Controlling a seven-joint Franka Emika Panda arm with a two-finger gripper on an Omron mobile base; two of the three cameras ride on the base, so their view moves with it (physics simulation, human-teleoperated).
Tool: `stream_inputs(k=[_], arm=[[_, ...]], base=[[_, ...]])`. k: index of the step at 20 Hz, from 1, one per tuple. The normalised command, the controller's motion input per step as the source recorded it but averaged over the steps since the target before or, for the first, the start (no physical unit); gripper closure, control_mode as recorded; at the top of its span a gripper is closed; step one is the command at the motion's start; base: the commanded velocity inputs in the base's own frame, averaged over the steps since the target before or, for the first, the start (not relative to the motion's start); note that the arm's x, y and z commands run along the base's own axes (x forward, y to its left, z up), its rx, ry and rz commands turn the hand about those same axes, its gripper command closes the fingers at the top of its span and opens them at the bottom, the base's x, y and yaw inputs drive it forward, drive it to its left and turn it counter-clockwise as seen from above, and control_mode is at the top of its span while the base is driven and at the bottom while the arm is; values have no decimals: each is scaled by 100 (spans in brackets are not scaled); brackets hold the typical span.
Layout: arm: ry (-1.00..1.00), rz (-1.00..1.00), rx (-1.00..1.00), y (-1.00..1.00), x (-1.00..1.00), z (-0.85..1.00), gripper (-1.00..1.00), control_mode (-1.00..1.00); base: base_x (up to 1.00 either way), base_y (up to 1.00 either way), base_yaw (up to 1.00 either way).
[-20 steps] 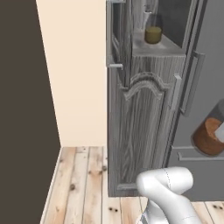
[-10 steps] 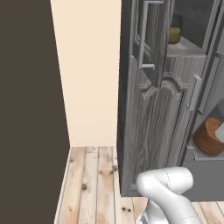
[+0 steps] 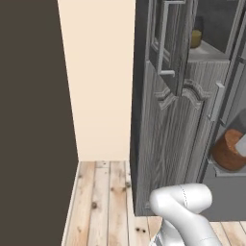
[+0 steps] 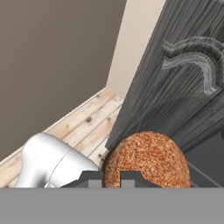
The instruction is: Pick the jar and jar from the dining table and place them in the open cabinet. Close the cabinet after placing the objects.
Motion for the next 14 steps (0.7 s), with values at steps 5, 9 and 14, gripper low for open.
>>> stream_inputs(k=[5,9,14], arm=[[0,0,0,0,0,0,100,100],[0,0,0,0,0,0,100,100],[0,0,0,0,0,0,100,100]], base=[[7,-19,0],[3,-19,0],[16,-7,0]])
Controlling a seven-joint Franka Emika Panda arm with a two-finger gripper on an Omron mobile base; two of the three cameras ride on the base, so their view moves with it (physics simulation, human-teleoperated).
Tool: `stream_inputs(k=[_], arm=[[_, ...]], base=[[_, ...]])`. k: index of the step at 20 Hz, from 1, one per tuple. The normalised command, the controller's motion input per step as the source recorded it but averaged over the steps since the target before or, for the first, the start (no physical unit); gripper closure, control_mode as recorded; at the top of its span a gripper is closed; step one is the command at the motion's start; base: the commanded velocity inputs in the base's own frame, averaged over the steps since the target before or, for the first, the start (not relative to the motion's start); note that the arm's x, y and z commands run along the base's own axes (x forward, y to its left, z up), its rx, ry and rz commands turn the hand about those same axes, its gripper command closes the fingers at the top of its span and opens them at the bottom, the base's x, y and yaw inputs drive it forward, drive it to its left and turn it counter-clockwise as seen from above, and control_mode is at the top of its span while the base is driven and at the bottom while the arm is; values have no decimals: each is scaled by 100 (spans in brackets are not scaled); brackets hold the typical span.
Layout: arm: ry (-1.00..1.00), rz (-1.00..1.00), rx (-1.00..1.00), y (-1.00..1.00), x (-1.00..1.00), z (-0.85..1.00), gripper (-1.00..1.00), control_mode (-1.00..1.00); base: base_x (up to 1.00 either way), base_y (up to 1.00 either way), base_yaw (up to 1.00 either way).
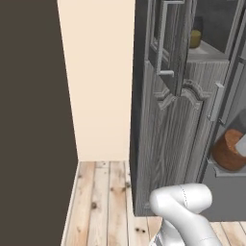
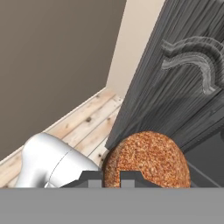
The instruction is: Pick the jar and jar from the dining table and place them in the open cabinet. Close the cabinet after placing the objects.
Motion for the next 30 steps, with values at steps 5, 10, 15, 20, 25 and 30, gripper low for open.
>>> stream_inputs(k=[5,10,15,20,25,30], arm=[[0,0,0,0,0,0,100,100],[0,0,0,0,0,0,100,100],[0,0,0,0,0,0,100,100],[0,0,0,0,0,0,100,100],[0,0,0,0,0,0,100,100],[0,0,0,0,0,0,100,100]], base=[[36,0,1],[57,0,6],[67,0,10],[46,-2,9],[13,-4,12],[-5,-8,14]])
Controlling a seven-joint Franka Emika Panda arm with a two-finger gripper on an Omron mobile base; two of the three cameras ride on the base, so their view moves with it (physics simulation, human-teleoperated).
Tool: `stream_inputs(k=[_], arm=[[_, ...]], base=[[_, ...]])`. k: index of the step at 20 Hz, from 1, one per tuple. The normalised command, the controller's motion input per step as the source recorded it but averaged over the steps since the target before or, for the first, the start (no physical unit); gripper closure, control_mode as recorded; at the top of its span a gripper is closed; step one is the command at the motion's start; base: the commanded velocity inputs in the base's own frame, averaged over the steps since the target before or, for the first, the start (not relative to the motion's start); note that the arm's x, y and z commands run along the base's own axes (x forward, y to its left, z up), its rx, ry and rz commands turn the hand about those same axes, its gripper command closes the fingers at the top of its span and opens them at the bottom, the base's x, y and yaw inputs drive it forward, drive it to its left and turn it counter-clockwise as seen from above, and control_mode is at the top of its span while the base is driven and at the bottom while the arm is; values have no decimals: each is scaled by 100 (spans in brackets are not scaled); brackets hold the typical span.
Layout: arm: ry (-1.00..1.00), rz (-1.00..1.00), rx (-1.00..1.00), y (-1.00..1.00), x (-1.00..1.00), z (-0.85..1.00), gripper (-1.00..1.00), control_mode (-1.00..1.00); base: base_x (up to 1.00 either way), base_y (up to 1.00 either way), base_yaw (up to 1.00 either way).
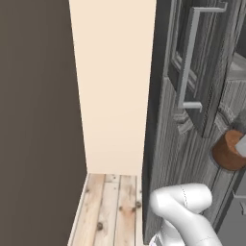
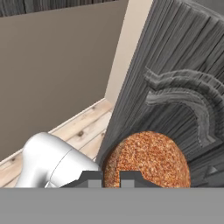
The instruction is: Pick the jar and jar from the dining table and place them in the open cabinet. Close the cabinet after placing the objects.
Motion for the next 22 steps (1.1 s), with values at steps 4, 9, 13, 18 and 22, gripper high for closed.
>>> stream_inputs(k=[4,9,13,18,22], arm=[[0,0,0,0,0,0,100,100],[0,0,0,0,0,0,100,100],[0,0,0,0,0,0,100,100],[0,0,0,0,0,0,100,100],[0,0,0,0,0,0,100,100]], base=[[-29,-25,10],[-29,-41,8],[-23,-47,4],[-7,-31,2],[0,13,1]])
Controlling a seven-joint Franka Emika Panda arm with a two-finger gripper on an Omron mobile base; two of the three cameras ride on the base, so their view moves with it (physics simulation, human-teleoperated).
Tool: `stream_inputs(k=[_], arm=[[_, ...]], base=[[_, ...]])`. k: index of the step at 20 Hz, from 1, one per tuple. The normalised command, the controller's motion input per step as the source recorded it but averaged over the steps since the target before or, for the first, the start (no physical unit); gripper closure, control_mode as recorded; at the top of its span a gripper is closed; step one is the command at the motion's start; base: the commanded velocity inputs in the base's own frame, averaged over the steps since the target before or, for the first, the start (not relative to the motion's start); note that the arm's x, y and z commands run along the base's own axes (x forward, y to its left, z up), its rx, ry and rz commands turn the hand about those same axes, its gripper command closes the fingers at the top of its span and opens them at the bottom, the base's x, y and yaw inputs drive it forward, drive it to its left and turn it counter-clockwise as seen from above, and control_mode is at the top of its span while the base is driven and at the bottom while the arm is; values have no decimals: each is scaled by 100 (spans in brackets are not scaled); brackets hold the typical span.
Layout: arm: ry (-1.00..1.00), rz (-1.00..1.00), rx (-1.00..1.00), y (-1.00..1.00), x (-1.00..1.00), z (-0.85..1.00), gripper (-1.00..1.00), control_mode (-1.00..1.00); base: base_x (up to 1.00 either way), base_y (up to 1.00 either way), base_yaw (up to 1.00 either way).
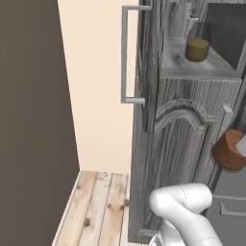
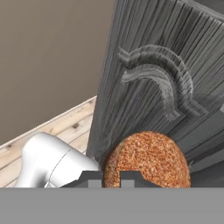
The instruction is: Pick the jar and jar from the dining table and place them in the open cabinet. Close the cabinet after placing the objects.
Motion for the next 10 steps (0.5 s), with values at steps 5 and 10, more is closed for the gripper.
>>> stream_inputs(k=[5,10], arm=[[0,0,0,0,0,0,100,100],[0,0,0,0,0,0,100,100]], base=[[0,51,0],[8,46,0]])
